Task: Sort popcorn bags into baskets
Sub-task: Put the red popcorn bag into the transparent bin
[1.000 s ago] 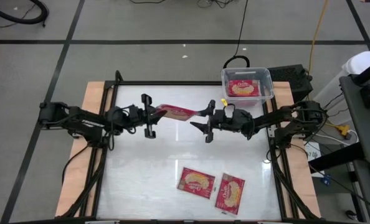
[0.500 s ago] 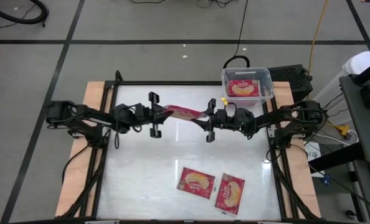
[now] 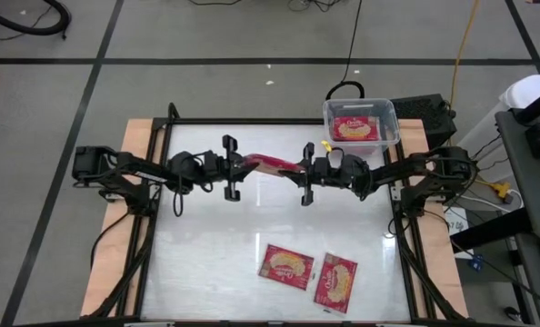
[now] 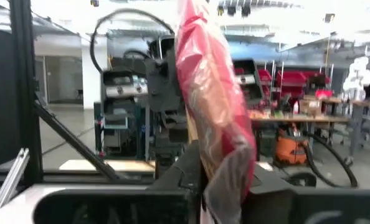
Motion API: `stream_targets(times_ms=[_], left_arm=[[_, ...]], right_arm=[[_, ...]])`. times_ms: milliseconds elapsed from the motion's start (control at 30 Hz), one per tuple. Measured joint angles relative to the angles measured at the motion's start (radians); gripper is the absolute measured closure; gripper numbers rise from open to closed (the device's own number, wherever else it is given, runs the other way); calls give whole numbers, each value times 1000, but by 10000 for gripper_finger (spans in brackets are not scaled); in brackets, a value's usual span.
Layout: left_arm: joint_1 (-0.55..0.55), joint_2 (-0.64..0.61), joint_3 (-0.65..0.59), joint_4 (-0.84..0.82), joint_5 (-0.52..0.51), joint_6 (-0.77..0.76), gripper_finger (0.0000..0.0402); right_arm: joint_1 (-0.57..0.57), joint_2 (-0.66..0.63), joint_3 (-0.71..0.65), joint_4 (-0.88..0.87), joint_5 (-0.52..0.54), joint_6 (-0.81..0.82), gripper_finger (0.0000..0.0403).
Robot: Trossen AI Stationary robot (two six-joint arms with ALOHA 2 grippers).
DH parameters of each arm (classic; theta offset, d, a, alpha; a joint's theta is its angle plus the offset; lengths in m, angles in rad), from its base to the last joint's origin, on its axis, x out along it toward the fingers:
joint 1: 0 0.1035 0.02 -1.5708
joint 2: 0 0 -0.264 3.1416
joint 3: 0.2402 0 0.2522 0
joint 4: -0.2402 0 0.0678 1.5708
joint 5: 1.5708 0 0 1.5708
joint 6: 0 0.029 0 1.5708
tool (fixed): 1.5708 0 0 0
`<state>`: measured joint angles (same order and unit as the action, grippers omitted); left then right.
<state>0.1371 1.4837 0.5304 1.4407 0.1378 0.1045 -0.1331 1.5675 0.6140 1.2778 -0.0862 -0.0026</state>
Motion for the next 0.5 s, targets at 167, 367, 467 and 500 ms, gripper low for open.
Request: stream_targets(times_ms=[167,367,467,500], left_arm=[[-1,-1,-8,-6,-13,-37,288],[-1,-37,-71,-22,-119,-43,211],[-1,-60,-109,-39,-174,-31,185],[-1,-61,-120,-40,-187,-34,179]], right_arm=[[-23,-90,0,-187,-3,-5,389],[-55,-298,-1,-511,6,-28,390],[-83,-416,-1,-676,7,-36,389],[-95,-453,-1,-728,6,-37,389]])
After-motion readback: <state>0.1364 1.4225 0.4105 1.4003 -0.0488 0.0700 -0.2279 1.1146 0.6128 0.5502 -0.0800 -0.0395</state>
